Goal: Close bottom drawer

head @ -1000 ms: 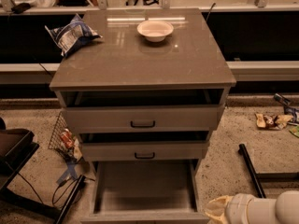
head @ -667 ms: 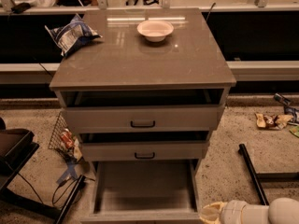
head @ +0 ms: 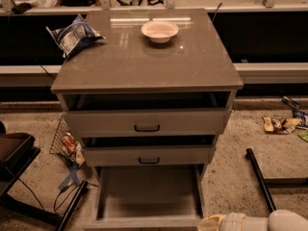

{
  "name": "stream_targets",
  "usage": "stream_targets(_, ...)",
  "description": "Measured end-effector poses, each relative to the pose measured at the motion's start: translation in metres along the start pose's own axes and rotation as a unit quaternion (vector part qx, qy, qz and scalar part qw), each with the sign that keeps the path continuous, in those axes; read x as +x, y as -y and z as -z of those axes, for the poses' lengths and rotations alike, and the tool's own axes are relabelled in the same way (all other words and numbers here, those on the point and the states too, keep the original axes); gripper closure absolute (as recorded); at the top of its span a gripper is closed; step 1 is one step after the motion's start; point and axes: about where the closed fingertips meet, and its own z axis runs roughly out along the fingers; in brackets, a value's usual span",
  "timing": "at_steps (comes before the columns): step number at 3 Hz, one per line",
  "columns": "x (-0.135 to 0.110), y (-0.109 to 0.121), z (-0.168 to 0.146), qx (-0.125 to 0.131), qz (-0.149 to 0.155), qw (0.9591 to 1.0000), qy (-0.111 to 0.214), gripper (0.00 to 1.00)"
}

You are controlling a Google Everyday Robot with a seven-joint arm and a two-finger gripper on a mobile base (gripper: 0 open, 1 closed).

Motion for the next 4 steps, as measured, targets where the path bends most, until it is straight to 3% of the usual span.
stream_targets(1,0.009,0.006,-0.014,-0.01,-0.005,0.9999,-0.008,1.0)
stream_targets(3,0.07,0.036,-0.087,-0.047,-0.009,0.9979,-0.043,1.0)
stream_targets(4,0.101,0.047,-0.111,-0.054,-0.022,0.9975,-0.04,1.0)
